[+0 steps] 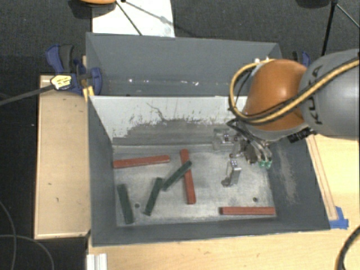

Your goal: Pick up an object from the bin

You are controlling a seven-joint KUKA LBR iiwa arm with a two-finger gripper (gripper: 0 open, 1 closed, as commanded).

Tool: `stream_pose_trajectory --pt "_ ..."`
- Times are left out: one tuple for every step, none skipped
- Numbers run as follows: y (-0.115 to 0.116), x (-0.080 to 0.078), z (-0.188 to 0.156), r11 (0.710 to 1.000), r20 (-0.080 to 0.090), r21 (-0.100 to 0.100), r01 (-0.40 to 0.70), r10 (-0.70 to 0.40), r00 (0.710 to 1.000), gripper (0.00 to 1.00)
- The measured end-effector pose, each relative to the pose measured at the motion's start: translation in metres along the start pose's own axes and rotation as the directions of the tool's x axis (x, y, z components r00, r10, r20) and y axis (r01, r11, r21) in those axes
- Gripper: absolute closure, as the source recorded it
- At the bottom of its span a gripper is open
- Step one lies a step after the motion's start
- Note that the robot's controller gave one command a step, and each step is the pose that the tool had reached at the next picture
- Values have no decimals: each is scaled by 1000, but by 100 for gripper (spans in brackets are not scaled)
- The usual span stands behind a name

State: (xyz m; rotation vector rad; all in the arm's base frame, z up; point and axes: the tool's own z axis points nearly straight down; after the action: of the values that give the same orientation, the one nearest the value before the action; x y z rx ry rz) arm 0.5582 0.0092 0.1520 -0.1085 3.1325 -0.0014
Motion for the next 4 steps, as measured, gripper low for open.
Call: stream_pose_trajectory --pt "32 -12 27 999 -5 -2 -51 51 999 0" --pt "38 -15 29 997 -3 -2 -83 83 997 0" --pt "44 -16 33 996 -2 -2 -92 92 996 0" --pt "63 40 49 985 -5 -3 170 -170 985 0"
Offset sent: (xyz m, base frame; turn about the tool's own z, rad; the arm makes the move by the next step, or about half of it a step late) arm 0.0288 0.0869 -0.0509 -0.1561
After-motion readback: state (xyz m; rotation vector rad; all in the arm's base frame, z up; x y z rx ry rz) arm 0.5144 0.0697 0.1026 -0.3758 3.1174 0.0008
